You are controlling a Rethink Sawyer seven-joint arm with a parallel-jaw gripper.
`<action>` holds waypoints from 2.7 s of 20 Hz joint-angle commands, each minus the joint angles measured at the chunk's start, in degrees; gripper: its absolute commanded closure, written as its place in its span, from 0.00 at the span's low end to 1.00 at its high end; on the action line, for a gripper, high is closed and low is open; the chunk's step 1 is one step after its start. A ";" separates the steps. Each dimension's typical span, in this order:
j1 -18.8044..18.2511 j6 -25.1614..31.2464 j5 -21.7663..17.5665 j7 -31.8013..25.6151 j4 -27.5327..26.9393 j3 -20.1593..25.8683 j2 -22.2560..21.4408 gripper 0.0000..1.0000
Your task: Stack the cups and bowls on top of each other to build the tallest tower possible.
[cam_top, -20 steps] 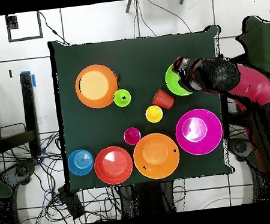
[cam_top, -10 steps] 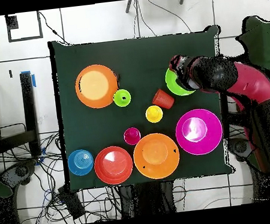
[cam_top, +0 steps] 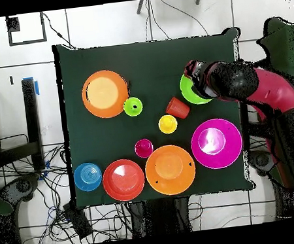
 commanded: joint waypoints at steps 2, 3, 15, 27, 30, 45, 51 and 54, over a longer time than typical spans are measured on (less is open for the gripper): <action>2.92 -0.66 -3.63 -3.65 -0.99 -0.47 0.79 0.00; 3.06 -0.72 -3.49 -2.92 -1.25 -0.88 0.95 0.00; 3.68 1.36 -3.34 -1.03 -3.76 -3.12 1.98 0.00; 6.00 2.59 -2.41 2.57 -6.18 -6.71 2.95 0.00; 6.28 1.62 -2.50 2.30 -6.33 -7.38 3.59 0.00; 6.68 2.43 -2.68 0.25 -8.05 -8.69 4.79 0.00; 7.04 2.67 -2.41 -0.05 -8.16 -9.09 4.89 0.00; 7.02 2.36 -2.40 -0.26 -8.10 -9.16 4.96 0.00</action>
